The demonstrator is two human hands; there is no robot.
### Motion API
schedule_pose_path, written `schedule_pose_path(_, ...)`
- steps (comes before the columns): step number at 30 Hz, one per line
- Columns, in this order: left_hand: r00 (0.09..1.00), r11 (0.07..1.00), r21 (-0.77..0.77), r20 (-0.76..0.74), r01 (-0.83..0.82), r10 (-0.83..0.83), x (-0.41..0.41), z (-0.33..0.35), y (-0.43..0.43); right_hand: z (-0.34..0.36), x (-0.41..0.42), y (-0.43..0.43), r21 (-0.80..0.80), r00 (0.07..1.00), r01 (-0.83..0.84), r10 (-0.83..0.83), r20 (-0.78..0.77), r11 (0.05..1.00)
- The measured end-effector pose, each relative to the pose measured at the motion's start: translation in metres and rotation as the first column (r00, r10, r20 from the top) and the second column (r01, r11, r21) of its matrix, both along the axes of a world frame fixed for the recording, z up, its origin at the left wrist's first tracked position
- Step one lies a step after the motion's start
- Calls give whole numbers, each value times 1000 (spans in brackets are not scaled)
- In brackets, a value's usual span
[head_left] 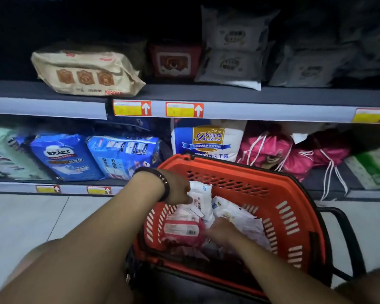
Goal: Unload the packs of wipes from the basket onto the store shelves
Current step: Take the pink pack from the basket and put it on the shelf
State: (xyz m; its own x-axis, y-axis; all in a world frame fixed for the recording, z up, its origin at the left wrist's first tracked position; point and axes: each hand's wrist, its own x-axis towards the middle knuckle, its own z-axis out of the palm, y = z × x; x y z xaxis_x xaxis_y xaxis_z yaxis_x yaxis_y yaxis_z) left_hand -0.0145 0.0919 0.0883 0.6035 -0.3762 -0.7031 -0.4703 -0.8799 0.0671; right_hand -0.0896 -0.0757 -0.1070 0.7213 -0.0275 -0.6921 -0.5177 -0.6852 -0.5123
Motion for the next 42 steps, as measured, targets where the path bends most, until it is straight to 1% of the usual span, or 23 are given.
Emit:
schedule_pose_path(3, 999, 994, -108, 41, -1, 5, 13, 0, -11, -24, 14, 1, 132, 974, 204, -188, -125, 970)
schedule_pose_path(5, 999, 992, -125, 34, 3, 1, 20, 1, -15, -39, 21, 9, 206, 929, 334, -284, -238, 920)
schedule_pose_path(7, 1000, 996, -88, 19, 19, -18, 26, 0, -19, -56, 26, 19, 268, 881, 427, -331, -337, 864)
schedule_pose_path(9, 999, 999, -12, 9, 47, -47, 33, -2, -22, -72, 27, 26, 349, 833, 515, -360, -421, 783)
schedule_pose_path(11, 998, 997, 31, 19, 66, -67, 39, 0, -27, -81, 29, 29, 405, 806, 557, -355, -473, 725)
schedule_pose_path(12, 997, 998, 20, 25, 66, -67, 41, 1, -30, -82, 30, 31, 425, 799, 569, -351, -489, 704)
schedule_pose_path(16, 997, 995, -80, 61, 56, -51, 47, 6, -45, -80, 32, 36, 448, 779, 601, -359, -514, 662)
schedule_pose_path(20, 999, 993, -115, 35, 33, -29, 44, 8, -51, -84, 27, 28, 484, 789, 589, -331, -518, 647)
schedule_pose_path(23, 998, 996, -73, 33, 51, -49, 40, 9, -44, -42, 28, 18, 458, 835, 533, -352, -423, 711)
schedule_pose_path(26, 998, 999, -35, 44, 42, -40, 39, 9, -32, 13, 42, 1, 475, 885, 447, -297, -359, 758)
schedule_pose_path(28, 999, 997, -75, 46, 6, -2, 37, 9, -23, 61, 52, -11, 507, 912, 396, -263, -316, 765)
schedule_pose_path(30, 998, 980, -189, 23, -60, 66, 33, 14, -14, 110, 55, -26, 523, 938, 345, -265, -223, 779)
schedule_pose_path(32, 986, 917, -361, -40, -167, 163, 27, 25, -6, 152, 49, -42, 532, 942, 329, -309, -130, 780)
schedule_pose_path(33, 977, 872, -441, -74, -212, 200, 25, 30, -2, 164, 45, -51, 551, 933, 339, -350, -89, 763)
schedule_pose_path(35, 964, 772, -578, -143, -265, 223, 20, 34, 3, 181, 32, -64, 608, 898, 371, -439, -42, 702)
schedule_pose_path(36, 964, 727, -632, -164, -267, 211, 17, 33, 2, 187, 26, -68, 642, 881, 383, -472, -36, 664)
schedule_pose_path(38, 967, 654, -714, -149, -251, 209, 10, 30, -1, 196, 18, -71, 689, 862, 384, -506, -29, 615)
schedule_pose_path(40, 950, 545, -785, -180, -295, 254, 5, 31, -3, 206, 15, -75, 698, 856, 383, -516, -24, 604)
schedule_pose_path(42, 920, 403, -837, -270, -371, 285, 6, 34, -2, 215, 14, -84, 695, 867, 376, -497, -31, 612)
